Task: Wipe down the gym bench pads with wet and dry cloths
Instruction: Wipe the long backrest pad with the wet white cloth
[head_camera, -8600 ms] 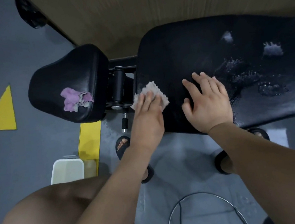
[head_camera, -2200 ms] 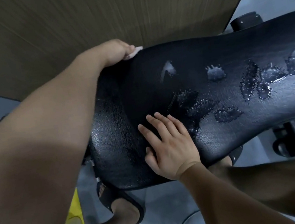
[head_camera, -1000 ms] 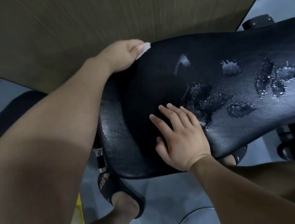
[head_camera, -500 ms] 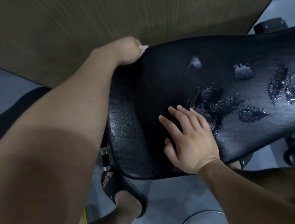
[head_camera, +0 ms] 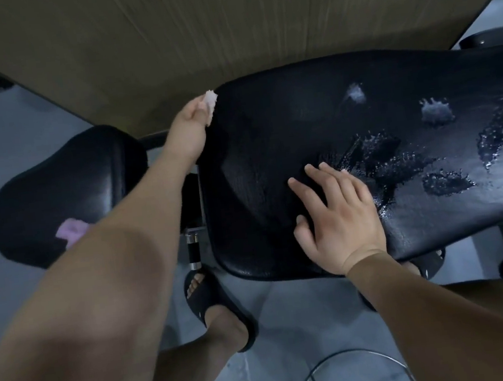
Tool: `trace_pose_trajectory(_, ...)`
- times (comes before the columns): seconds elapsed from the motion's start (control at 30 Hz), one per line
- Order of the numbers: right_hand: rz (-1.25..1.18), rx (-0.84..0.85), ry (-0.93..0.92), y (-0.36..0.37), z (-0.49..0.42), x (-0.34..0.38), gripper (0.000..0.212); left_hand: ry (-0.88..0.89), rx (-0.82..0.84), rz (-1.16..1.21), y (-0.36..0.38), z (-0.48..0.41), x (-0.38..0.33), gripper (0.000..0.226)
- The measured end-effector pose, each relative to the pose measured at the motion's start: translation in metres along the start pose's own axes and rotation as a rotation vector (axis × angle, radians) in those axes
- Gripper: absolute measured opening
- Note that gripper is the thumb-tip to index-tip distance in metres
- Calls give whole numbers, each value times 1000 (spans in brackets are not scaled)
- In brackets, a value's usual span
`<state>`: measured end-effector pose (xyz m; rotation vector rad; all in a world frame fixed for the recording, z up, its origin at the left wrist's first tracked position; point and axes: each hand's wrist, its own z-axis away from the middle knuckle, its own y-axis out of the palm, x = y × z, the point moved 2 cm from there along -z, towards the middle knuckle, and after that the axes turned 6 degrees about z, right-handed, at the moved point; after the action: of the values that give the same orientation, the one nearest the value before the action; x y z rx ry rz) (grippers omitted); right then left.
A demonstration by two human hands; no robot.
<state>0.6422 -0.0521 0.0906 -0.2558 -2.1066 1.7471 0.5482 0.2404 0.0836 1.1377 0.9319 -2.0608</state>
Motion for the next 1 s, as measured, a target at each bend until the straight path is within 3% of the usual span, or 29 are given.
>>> trace_pose_trajectory(0.33,-1,-19,0,0,3,1,58,-74,-155,176,13,132,54,38)
trace_pose_trajectory(0.67,-1,-88,1,2,7,1,56,-79,-301,-30,54,259,89,51)
trace_pose_trajectory(0.77,0,-96,0,3,7,1,56,-159,-325,19,50,243,91,38)
trace_pose_trajectory(0.87,-5,-90,-8,4,8,1,56,-303,-310,158,29,210,93,43)
trace_pose_trajectory(1.0,1,-58,-4,3,8,1,56,-215,-423,173,48,228,81,44)
